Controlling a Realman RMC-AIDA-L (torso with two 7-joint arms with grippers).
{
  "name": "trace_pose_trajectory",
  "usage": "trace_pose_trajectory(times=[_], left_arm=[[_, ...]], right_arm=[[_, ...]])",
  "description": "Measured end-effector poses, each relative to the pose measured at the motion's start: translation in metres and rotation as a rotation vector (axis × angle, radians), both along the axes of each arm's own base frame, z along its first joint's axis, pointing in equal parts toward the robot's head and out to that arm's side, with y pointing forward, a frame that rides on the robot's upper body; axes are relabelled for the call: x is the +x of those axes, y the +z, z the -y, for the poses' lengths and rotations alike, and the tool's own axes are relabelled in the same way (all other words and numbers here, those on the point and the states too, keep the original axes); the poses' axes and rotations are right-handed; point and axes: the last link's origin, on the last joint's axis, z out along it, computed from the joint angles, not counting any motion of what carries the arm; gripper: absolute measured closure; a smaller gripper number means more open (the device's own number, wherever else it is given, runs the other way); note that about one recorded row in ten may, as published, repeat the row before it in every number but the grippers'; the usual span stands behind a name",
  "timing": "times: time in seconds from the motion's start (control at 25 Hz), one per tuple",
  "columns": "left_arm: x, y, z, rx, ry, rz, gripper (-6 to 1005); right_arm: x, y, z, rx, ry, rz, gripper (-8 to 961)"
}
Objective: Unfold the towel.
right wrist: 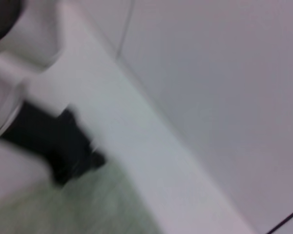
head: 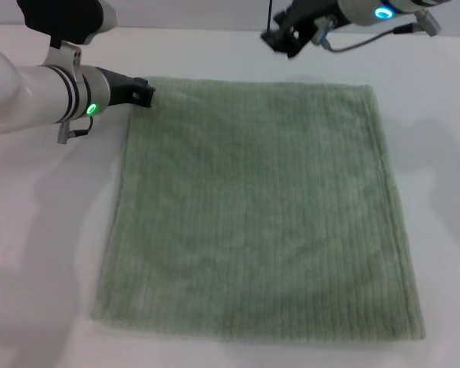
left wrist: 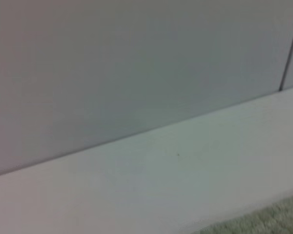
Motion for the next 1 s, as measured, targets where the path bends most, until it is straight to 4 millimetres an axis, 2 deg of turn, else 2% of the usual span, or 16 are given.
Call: trace_pose_trajectory(times=[0.2, 0.32, 0.48, 0.6, 0.8, 0.88, 0.92, 0.96, 1.0], left_arm=[[0.003, 0.003, -0.002, 0.012, -0.006, 0.015, 950], [0.002, 0.003, -0.002, 0.011, -0.006, 0.014, 949], [0.001, 0.005, -0.002, 0.023, 0.002, 0.022, 948], [-0.001, 0.008, -0.003, 0.037, 0.012, 0.037, 947], [-0.01, 0.023, -0.002, 0.106, 0.054, 0.104, 945], [-0.016, 0.037, -0.001, 0.167, 0.073, 0.163, 944], [-0.016, 0.037, -0.001, 0.167, 0.073, 0.163, 944], [-0.018, 0.047, 0.0, 0.206, 0.074, 0.196, 944], [-0.018, 0.047, 0.0, 0.206, 0.074, 0.196, 943]], right_arm=[[0.005, 0.002, -0.018, 0.157, 0.053, -0.162, 694], [0.007, -0.003, -0.018, 0.192, 0.086, -0.184, 694], [0.009, -0.022, -0.013, 0.269, 0.194, -0.225, 684], [0.013, -0.026, -0.012, 0.301, 0.207, -0.256, 657], [0.031, -0.032, -0.009, 0.427, 0.25, -0.351, 613], [0.044, -0.028, -0.006, 0.528, 0.263, -0.427, 595], [0.044, -0.028, -0.006, 0.528, 0.263, -0.427, 586], [0.05, -0.025, -0.006, 0.558, 0.258, -0.451, 577], [0.056, -0.022, -0.006, 0.591, 0.249, -0.476, 568]])
